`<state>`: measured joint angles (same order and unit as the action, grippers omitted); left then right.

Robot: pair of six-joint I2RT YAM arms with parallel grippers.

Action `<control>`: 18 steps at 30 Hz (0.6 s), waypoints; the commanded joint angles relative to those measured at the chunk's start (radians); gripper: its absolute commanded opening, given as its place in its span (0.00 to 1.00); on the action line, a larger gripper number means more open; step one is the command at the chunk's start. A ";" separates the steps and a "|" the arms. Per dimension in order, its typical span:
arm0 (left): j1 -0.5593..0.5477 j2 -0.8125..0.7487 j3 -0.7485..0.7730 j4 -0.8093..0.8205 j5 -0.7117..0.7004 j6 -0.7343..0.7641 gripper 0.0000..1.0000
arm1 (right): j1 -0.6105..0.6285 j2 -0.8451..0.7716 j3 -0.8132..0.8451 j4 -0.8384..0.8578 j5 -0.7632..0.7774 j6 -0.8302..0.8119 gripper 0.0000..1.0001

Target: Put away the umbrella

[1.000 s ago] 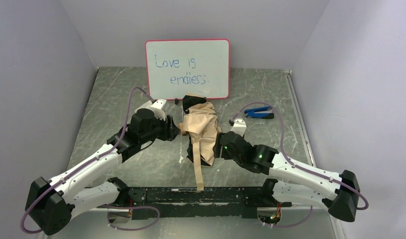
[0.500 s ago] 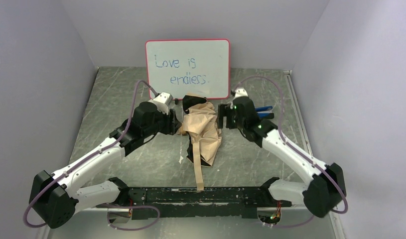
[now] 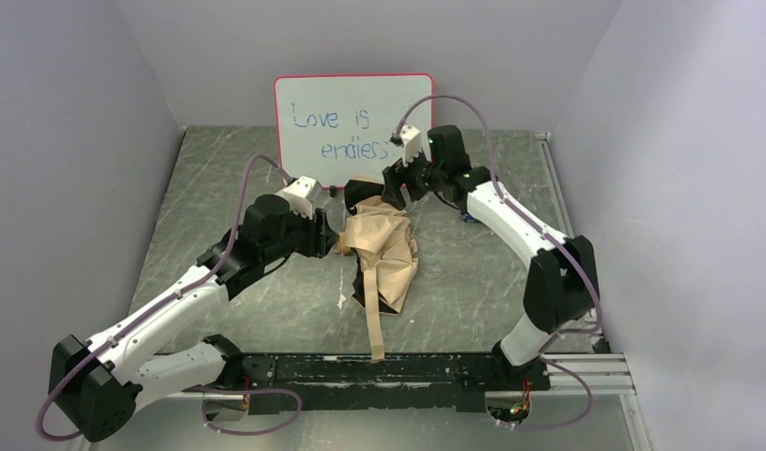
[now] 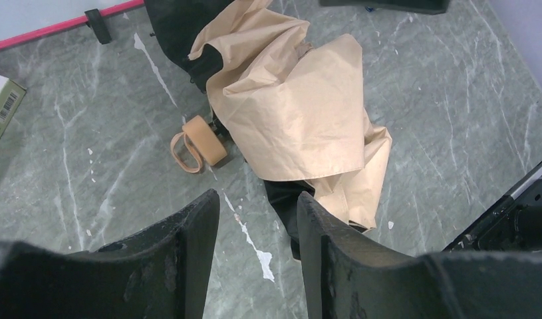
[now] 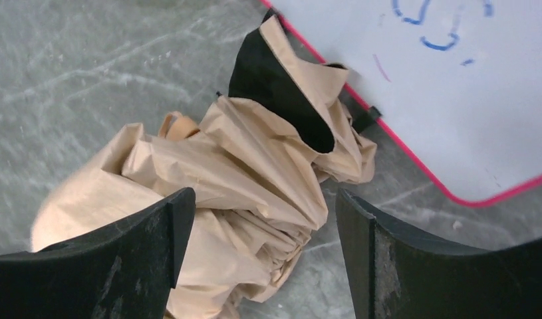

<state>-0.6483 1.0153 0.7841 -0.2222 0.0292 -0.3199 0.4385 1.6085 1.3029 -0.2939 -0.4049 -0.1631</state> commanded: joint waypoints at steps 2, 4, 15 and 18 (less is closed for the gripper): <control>0.007 -0.023 0.001 -0.031 0.031 0.023 0.52 | -0.002 0.145 0.130 -0.194 -0.189 -0.299 0.79; 0.007 -0.023 0.006 -0.039 0.032 0.028 0.52 | -0.004 0.201 0.199 -0.291 -0.228 -0.394 0.79; 0.007 -0.027 0.011 -0.062 0.031 0.044 0.52 | -0.008 0.413 0.336 -0.636 -0.275 -0.602 0.83; 0.007 -0.020 0.010 -0.056 0.040 0.042 0.52 | 0.003 0.386 0.268 -0.607 -0.288 -0.598 0.83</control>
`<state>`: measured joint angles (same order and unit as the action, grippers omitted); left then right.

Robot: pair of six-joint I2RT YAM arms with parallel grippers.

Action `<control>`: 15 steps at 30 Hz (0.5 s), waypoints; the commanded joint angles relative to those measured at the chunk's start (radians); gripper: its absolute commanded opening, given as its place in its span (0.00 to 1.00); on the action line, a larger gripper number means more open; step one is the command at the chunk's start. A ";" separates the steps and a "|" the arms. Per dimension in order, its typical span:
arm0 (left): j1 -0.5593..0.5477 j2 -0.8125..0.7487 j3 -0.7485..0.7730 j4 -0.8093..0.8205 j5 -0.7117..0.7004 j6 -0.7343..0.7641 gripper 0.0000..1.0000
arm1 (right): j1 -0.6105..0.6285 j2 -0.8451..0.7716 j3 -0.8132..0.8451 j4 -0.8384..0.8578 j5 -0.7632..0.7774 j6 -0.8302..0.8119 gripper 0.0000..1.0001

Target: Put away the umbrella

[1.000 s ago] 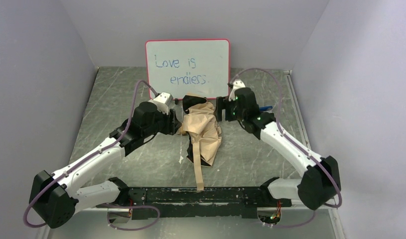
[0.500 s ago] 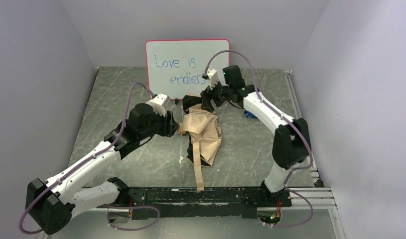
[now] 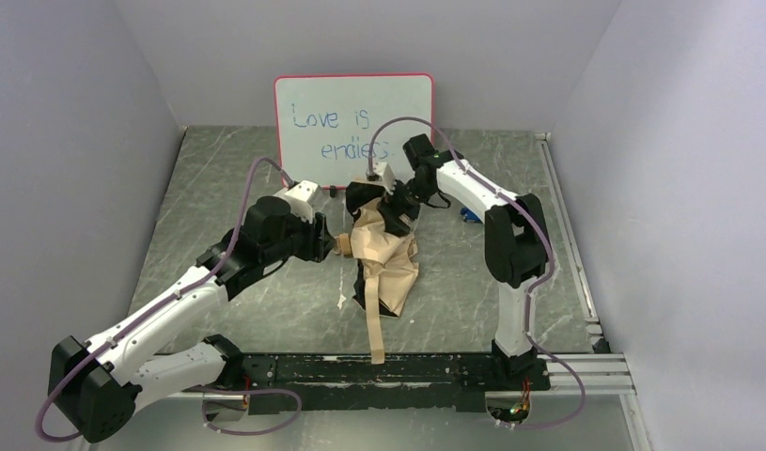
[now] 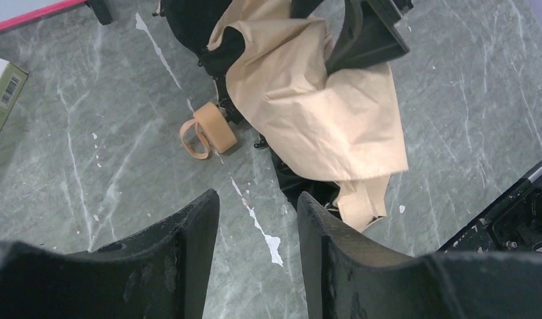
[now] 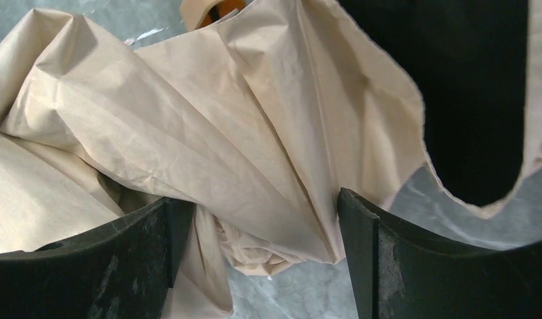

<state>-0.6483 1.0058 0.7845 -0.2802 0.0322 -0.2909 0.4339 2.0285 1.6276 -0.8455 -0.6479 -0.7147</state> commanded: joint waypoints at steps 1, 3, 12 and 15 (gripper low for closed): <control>0.007 -0.007 0.011 0.003 0.039 0.015 0.52 | 0.012 -0.045 -0.081 -0.048 -0.047 -0.045 0.84; 0.007 0.002 0.013 0.007 0.041 0.018 0.52 | 0.022 -0.068 -0.140 -0.010 -0.042 -0.041 0.85; 0.008 0.029 0.036 -0.006 0.029 0.054 0.52 | 0.060 -0.163 -0.422 0.242 0.122 -0.042 0.86; 0.007 0.037 0.043 -0.008 0.025 0.060 0.53 | 0.070 -0.196 -0.487 0.304 0.153 -0.054 0.86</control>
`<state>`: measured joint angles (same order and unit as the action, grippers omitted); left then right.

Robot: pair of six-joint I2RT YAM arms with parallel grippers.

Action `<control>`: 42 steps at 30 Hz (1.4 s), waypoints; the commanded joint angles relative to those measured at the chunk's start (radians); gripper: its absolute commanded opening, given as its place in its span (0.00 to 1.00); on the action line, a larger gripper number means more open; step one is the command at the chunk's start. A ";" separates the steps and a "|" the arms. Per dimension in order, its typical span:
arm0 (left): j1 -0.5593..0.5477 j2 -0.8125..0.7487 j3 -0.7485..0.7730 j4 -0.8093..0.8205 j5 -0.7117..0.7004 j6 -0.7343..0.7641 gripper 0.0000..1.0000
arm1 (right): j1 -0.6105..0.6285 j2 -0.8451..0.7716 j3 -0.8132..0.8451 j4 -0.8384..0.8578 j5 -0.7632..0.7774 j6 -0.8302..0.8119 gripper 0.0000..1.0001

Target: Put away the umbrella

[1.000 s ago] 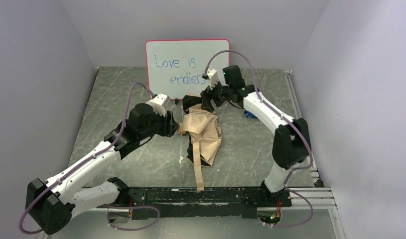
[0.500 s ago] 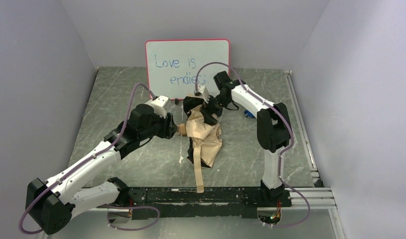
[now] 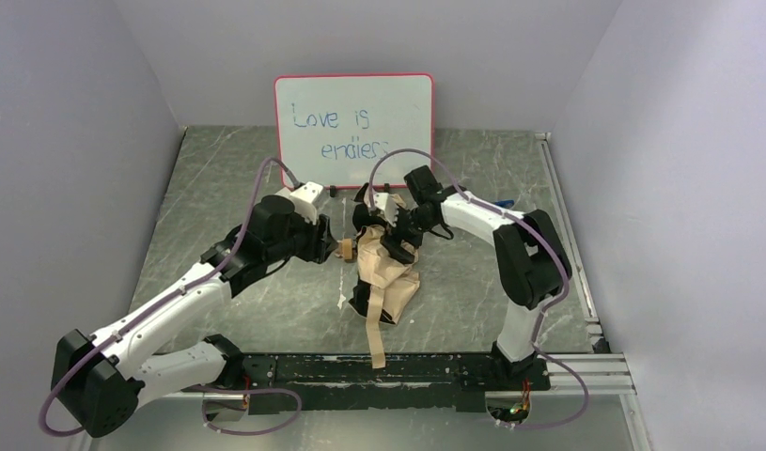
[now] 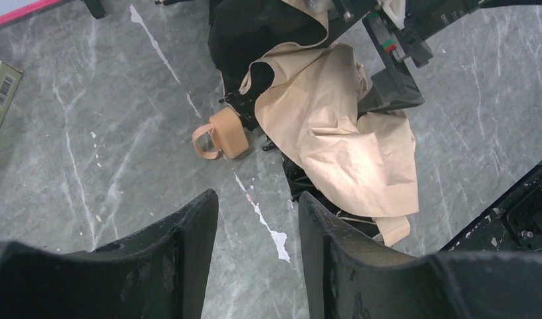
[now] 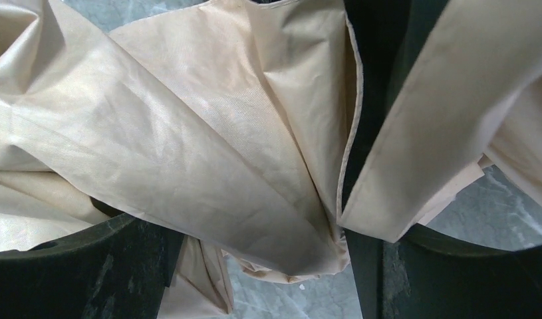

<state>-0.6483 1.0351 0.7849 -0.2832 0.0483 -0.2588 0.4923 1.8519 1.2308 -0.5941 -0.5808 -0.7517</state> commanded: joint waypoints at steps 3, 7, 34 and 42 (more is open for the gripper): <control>0.008 0.024 0.054 0.000 0.008 0.032 0.53 | 0.028 -0.071 -0.189 0.148 0.114 -0.029 0.85; 0.011 0.054 0.088 0.004 0.004 0.047 0.54 | 0.067 -0.157 -0.354 0.308 0.126 -0.093 0.81; 0.079 0.438 0.339 -0.012 0.346 0.306 0.97 | 0.320 -0.455 -0.852 0.929 0.506 -0.080 0.36; 0.080 0.423 0.206 0.134 0.562 0.542 0.97 | 0.412 -0.461 -0.913 1.037 0.597 -0.107 0.36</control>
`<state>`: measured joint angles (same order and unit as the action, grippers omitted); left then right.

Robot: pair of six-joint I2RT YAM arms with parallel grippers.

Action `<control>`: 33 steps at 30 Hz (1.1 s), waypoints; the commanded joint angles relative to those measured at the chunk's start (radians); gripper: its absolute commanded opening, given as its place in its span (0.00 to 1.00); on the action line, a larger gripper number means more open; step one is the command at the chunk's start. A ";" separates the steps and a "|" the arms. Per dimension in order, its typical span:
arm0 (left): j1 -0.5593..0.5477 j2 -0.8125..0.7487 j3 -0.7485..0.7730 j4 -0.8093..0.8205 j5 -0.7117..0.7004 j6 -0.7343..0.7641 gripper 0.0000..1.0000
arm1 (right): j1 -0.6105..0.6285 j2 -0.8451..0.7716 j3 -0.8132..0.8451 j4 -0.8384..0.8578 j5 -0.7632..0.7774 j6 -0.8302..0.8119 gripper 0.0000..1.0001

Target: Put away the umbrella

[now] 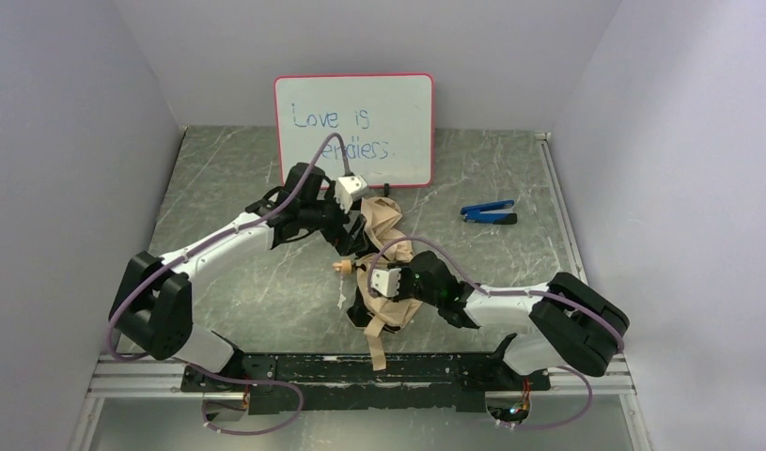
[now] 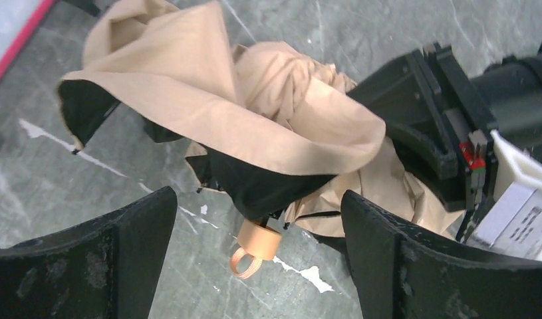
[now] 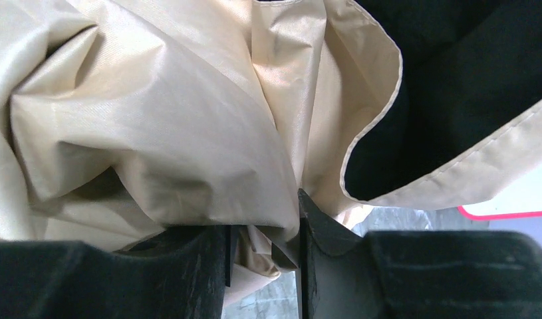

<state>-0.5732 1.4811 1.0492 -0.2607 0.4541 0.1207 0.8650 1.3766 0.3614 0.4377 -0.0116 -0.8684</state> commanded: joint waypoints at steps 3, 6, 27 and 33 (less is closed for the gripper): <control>0.004 -0.032 -0.095 0.155 0.217 0.255 0.97 | 0.053 0.015 -0.047 0.022 0.039 -0.002 0.37; 0.005 0.004 -0.078 0.108 0.266 0.345 0.97 | 0.061 0.011 -0.048 0.029 0.035 -0.006 0.37; -0.143 0.229 -0.098 -0.015 0.260 0.492 0.95 | 0.077 -0.058 -0.062 0.092 0.044 0.042 0.37; -0.164 0.232 -0.123 -0.009 0.157 0.518 0.78 | 0.079 -0.069 -0.069 0.108 0.041 0.054 0.38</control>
<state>-0.7128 1.7020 0.9550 -0.2504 0.6731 0.5846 0.9382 1.3262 0.3038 0.5091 0.0452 -0.8509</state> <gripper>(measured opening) 0.848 0.376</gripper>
